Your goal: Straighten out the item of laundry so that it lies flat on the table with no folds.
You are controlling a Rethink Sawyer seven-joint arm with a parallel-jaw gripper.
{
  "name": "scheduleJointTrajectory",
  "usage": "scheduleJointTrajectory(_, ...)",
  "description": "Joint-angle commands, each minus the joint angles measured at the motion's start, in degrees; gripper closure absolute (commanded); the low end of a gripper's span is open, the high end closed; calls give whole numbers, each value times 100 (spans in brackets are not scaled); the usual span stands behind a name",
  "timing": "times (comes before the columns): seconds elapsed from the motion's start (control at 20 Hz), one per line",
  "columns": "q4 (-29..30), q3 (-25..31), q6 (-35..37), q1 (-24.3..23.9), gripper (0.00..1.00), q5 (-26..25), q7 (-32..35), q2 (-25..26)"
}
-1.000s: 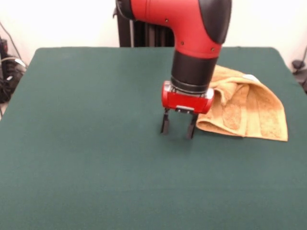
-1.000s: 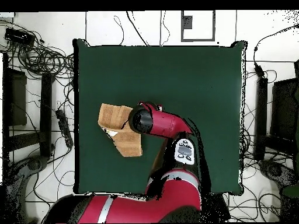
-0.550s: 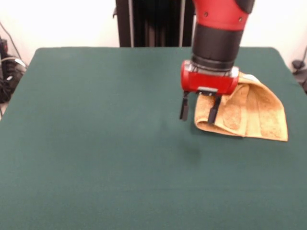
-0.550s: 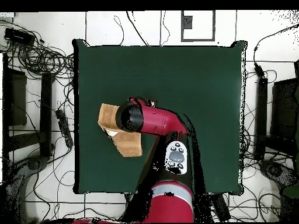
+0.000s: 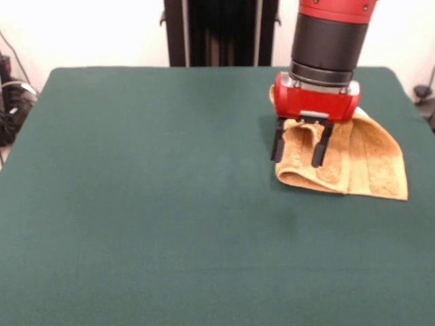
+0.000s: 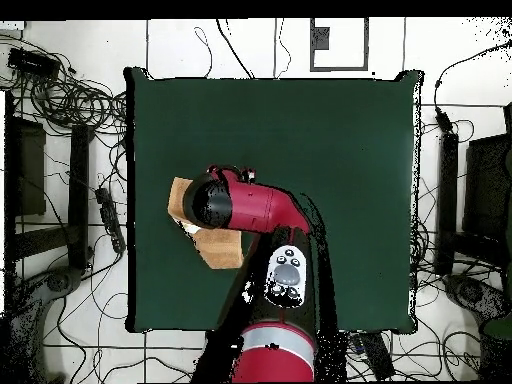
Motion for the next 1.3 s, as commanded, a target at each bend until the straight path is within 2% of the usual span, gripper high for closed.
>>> scheduleJointTrajectory(0.05, 650, 349, 222, 207, 0, -19, 1079, 486)
scheduleJointTrajectory(0.75, 637, 464, -875, 181, 0, -83, 1216, 1373)
scheduleJointTrajectory(1.3, 440, 605, -1216, -17, 0, -177, 934, 1911)
